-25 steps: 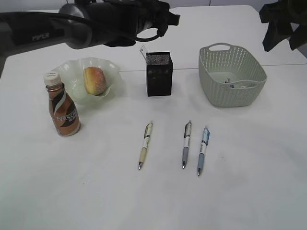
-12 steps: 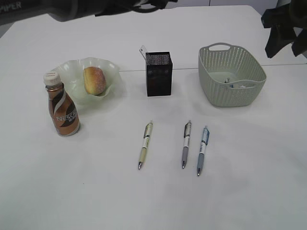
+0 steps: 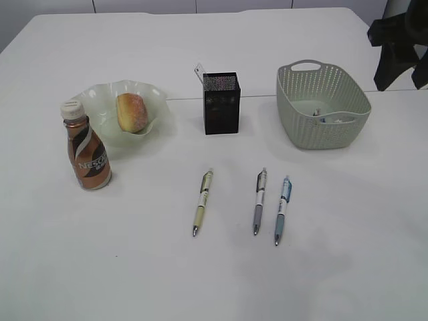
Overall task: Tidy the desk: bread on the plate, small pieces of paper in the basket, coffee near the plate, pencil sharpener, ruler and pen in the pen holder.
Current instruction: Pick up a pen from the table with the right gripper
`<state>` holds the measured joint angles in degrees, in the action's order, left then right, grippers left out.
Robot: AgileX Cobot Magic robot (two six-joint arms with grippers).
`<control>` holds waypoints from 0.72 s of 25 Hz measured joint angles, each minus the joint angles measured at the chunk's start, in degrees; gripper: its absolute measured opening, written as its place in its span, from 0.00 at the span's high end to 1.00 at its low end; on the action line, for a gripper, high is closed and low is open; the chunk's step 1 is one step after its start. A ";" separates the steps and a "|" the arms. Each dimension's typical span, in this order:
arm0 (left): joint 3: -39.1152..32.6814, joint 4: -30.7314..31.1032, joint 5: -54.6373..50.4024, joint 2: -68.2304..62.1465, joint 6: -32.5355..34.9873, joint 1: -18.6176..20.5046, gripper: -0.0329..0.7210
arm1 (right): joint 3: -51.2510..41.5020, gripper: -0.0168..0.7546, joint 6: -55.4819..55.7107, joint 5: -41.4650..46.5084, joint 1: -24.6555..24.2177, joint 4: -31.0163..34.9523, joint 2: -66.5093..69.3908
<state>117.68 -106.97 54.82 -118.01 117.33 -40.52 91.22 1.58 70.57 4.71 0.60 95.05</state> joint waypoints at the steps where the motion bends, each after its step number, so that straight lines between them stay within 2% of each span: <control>1: 0.00 0.00 1.75 0.56 0.37 0.02 0.44 | 0.00 0.40 0.11 0.00 0.00 0.12 0.00; 6: 0.09 0.00 13.26 1.23 1.67 -0.39 0.44 | 0.00 0.40 0.35 0.20 0.11 1.96 0.00; 10: 0.09 0.00 15.64 1.23 5.62 -1.15 0.45 | 0.00 0.40 0.35 0.20 0.11 2.46 0.00; 18: 0.09 0.00 16.09 1.23 6.51 -4.83 0.67 | 0.00 0.40 0.47 0.23 0.11 2.46 0.00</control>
<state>117.77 -106.97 70.91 -116.78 123.84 -45.35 91.22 2.04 70.81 4.82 3.06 95.05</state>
